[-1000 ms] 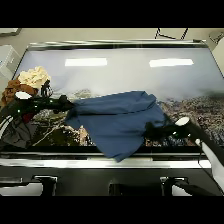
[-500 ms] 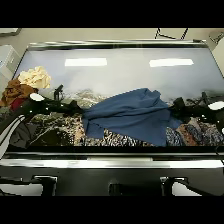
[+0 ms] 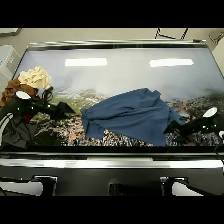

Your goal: Fold the clothes and pants, and hang the long-sleeved shirts on hangers.

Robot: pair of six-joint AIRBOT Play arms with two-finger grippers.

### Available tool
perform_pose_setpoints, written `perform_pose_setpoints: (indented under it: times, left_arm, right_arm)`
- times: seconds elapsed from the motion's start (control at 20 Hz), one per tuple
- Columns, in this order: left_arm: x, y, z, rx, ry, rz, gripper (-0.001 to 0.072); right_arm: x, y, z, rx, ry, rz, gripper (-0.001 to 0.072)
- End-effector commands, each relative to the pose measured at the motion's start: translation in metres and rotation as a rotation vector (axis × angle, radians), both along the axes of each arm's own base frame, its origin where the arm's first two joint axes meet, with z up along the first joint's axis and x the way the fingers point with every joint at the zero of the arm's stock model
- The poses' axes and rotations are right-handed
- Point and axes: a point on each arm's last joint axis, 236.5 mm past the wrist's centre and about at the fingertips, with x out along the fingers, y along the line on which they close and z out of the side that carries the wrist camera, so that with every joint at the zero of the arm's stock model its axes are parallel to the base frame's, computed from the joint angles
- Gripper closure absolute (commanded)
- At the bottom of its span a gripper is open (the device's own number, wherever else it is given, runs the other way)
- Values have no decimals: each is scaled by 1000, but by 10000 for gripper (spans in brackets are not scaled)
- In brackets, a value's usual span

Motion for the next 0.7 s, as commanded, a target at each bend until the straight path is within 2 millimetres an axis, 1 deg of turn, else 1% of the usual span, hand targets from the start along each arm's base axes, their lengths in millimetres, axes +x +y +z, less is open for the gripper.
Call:
perform_pose_setpoints:
  times: [0.0,0.15,0.3,0.35,0.4,0.45,0.5,0.55,0.6,0.65]
  left_arm:
    - [-35,-14,-20,-42,82,-43,124]
    - [-44,-48,-34,-39,67,-84,125]
    - [-38,-73,-43,2,12,-99,125]
    - [-35,-78,-46,20,10,-83,126]
    - [-33,-82,-48,32,8,-67,128]
    - [-31,-85,-50,41,5,-56,216]
    - [-30,-87,-50,44,1,-57,415]
    - [-31,-89,-50,45,0,-62,591]
    - [-32,-90,-50,43,1,-65,684]
    - [-32,-89,-46,35,3,-71,683]
  right_arm:
    - [-12,31,-11,120,7,-34,33]
    - [-4,39,-15,150,-25,-90,39]
    - [-2,41,-20,152,-34,-120,48]
    - [-1,44,-20,161,-39,-130,63]
    - [0,48,-19,164,-42,-120,112]
    - [1,55,-20,157,-46,-91,112]
    - [3,63,-22,144,-58,-58,152]
    - [6,70,-24,133,-70,-39,265]
    - [8,75,-24,124,-77,-27,486]
    - [9,79,-22,126,-75,-18,673]
